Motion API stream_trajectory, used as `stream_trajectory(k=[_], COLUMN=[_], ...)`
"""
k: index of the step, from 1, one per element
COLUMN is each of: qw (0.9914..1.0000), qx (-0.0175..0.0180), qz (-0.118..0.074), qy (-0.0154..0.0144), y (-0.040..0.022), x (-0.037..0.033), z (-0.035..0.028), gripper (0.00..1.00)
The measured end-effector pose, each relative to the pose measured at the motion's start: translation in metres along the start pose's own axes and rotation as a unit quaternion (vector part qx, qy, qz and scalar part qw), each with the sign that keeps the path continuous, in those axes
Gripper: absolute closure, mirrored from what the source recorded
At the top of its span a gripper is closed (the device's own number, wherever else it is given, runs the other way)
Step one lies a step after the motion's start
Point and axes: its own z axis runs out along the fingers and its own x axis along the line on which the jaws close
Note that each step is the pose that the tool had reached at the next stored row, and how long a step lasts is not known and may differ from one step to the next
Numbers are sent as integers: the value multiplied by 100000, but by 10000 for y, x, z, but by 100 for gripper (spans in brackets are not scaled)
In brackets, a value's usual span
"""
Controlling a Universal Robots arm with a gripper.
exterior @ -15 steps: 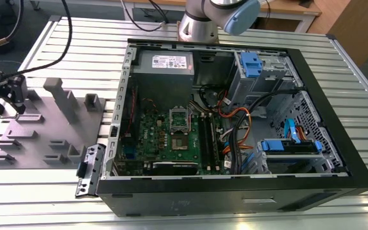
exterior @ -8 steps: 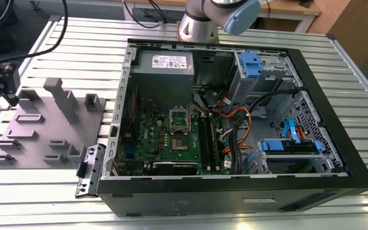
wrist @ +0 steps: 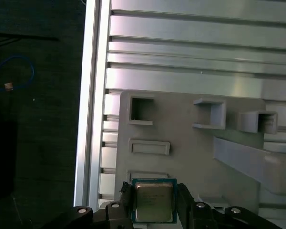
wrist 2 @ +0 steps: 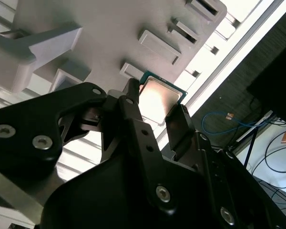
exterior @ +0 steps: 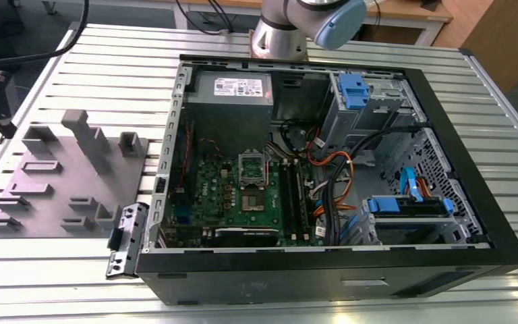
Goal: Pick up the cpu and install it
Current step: 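Pick up the cpu and move it towards the insertion slot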
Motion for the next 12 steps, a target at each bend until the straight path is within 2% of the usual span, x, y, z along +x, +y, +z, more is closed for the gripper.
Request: stream_trajectory(k=[12], qw=[100000], qx=[16], qz=[0], qy=[26], y=[0], x=[0], z=[-37], gripper=[53])
